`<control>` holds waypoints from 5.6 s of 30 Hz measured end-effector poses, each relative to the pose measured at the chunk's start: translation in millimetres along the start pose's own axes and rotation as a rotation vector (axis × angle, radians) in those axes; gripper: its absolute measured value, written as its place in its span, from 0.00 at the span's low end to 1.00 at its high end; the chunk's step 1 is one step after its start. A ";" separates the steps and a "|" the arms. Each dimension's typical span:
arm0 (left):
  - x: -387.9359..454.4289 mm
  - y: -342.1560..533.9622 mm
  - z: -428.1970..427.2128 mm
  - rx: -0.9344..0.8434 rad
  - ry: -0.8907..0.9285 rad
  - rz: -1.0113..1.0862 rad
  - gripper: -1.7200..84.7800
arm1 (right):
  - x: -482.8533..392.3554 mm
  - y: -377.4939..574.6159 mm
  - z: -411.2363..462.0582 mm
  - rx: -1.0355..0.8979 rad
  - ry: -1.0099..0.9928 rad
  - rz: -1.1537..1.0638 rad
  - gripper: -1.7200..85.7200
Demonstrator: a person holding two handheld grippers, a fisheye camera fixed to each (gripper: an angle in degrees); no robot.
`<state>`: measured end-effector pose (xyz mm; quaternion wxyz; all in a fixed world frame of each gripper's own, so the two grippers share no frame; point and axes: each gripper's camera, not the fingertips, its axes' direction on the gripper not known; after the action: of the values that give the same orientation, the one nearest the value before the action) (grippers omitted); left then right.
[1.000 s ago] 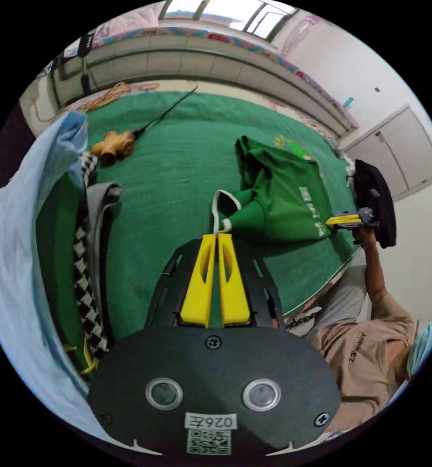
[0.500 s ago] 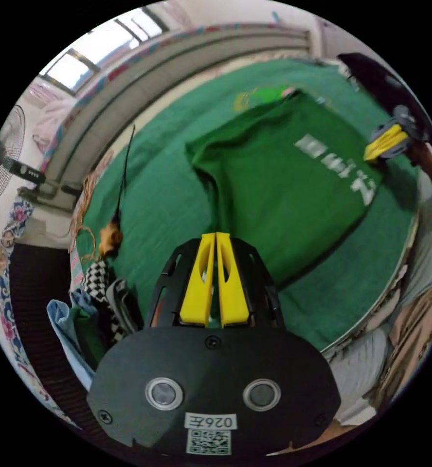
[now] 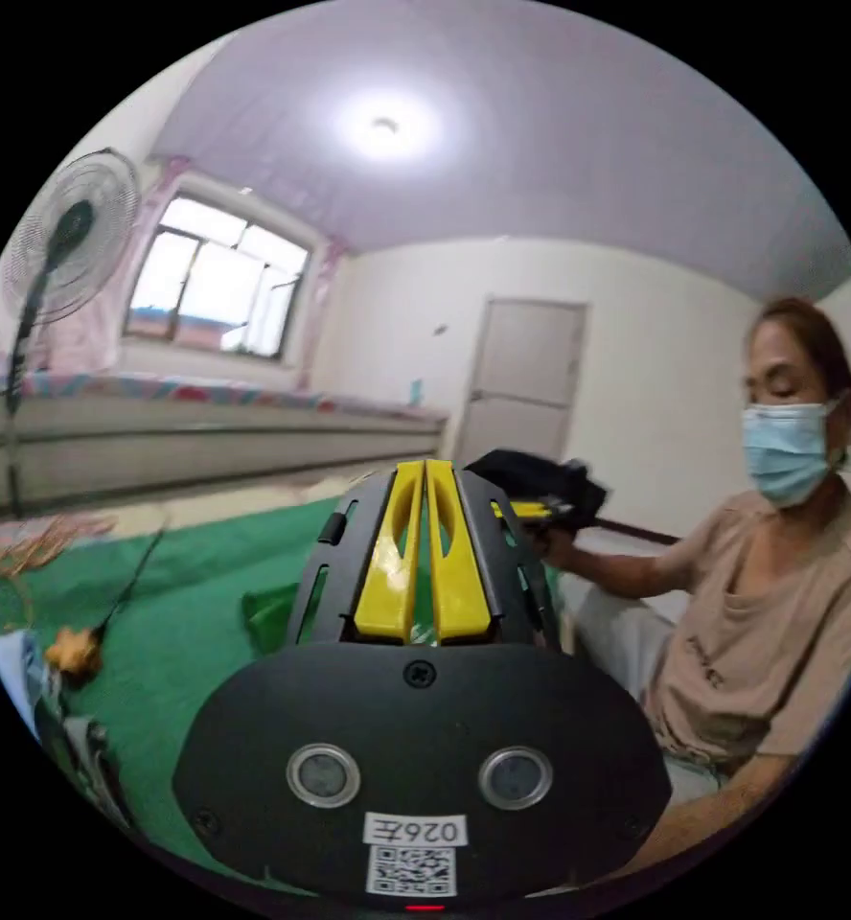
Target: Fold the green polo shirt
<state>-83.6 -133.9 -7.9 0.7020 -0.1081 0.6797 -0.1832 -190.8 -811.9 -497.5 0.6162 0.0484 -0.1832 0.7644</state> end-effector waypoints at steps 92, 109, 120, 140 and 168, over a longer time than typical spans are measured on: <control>288.3 338.6 476.8 -0.910 -1.231 0.841 0.02 | -311.8 -77.1 -259.4 -0.471 0.309 -0.205 0.00; 415.4 286.8 627.6 -0.721 -0.956 0.964 0.02 | -274.4 -172.7 -603.6 -0.427 0.307 0.035 0.00; 477.0 166.9 948.1 -0.756 -0.673 1.131 0.02 | -31.6 -169.2 -827.5 -0.126 0.074 0.577 0.00; 553.1 190.4 1330.1 -0.426 -0.991 0.966 0.01 | 138.3 -18.7 -976.5 0.171 0.868 1.071 0.06; 482.8 150.5 1222.5 -0.676 -0.681 0.708 0.01 | -75.7 18.5 -588.0 -0.157 0.982 0.408 0.00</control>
<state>1152.3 -310.9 -445.4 0.8254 -0.1451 0.4318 0.3334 -101.4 -685.3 -1070.1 0.4701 -0.3974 0.0643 0.7854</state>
